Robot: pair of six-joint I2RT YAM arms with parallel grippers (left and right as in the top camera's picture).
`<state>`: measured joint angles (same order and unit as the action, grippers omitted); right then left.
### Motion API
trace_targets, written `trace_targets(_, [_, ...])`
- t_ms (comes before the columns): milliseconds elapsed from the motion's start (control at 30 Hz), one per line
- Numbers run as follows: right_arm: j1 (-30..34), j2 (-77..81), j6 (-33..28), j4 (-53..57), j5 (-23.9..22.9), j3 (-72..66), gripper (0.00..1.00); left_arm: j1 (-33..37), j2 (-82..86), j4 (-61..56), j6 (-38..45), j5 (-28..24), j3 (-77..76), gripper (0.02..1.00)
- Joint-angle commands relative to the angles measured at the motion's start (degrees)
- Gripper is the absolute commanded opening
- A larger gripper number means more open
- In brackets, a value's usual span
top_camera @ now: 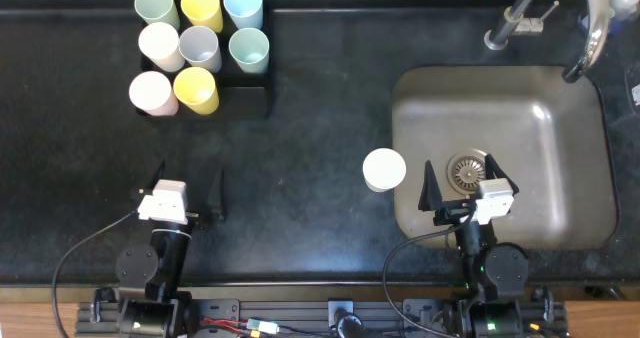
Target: Store Cups
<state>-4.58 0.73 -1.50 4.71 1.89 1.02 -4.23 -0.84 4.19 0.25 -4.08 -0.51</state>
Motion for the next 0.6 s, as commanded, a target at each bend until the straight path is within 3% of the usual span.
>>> trace_targets(33, [0.1, -0.5, 0.3, -0.3, -0.3, -0.7, 0.998, 0.4, 0.7, 0.3, 1.3, 0.3, 0.1, 1.0])
trace_targets(267, [0.0, 12.9, 2.6, 2.8, 0.0, 8.1, 0.998, 0.4, 0.7, 0.3, 1.3, 0.3, 0.1, 1.0])
trace_targets(400, [0.0, 28.7, 3.4, 14.1, 2.3, 24.9, 0.998, 0.4, 0.7, 0.3, 1.3, 0.3, 0.1, 1.0])
trace_targets(600, [0.0, 51.8, 3.4, 40.3, 4.5, 54.9, 0.996, 0.4, 0.7, 0.3, 1.3, 0.3, 0.1, 1.0])
